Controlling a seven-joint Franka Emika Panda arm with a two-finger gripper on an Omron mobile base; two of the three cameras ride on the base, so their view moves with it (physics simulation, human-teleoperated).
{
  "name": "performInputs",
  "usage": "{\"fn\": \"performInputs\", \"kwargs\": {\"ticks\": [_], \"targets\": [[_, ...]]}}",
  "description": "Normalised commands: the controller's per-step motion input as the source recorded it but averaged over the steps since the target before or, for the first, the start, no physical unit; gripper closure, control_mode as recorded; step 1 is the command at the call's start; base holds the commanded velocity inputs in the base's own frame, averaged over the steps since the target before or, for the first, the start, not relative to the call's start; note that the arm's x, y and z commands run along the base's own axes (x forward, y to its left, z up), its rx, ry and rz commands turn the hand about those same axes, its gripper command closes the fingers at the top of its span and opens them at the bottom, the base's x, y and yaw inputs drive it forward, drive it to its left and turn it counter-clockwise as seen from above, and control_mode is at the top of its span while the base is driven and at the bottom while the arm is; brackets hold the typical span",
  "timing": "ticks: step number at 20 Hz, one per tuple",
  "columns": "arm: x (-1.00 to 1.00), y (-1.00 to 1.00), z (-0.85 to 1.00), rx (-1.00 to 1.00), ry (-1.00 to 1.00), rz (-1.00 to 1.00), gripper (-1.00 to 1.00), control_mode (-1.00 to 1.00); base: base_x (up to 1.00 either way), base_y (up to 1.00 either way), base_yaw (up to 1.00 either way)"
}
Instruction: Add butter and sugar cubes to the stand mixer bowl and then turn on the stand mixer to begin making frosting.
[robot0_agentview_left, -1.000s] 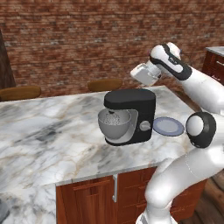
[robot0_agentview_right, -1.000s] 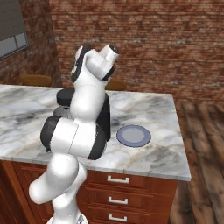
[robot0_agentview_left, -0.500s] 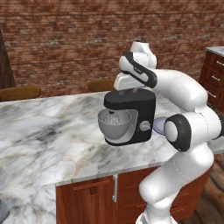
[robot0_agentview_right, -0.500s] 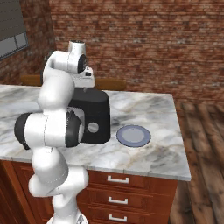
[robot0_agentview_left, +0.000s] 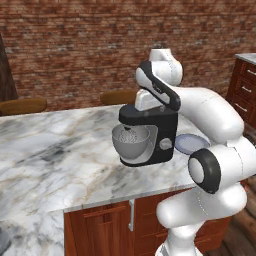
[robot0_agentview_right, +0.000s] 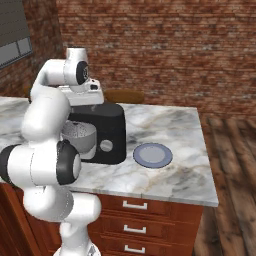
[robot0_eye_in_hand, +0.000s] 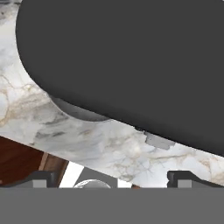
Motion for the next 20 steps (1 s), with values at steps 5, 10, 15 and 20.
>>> {"fn": "performInputs", "kwargs": {"ticks": [5, 10, 15, 20], "targets": [[-0.94, -0.2, 0.05, -0.02, -0.11, 0.0, -1.0, -1.0, 0.0, 0.0, 0.0], [-0.37, -0.1, -0.04, -0.13, -0.09, -0.03, -1.0, -1.0, 0.0, 0.0, 0.0], [0.0, -0.17, -0.29, -0.23, -0.09, -0.06, -1.0, -1.0, 0.0, 0.0, 0.0], [0.0, -0.41, -0.41, -0.17, -0.11, -0.03, -1.0, -1.0, 0.0, 0.0, 0.0]]}}
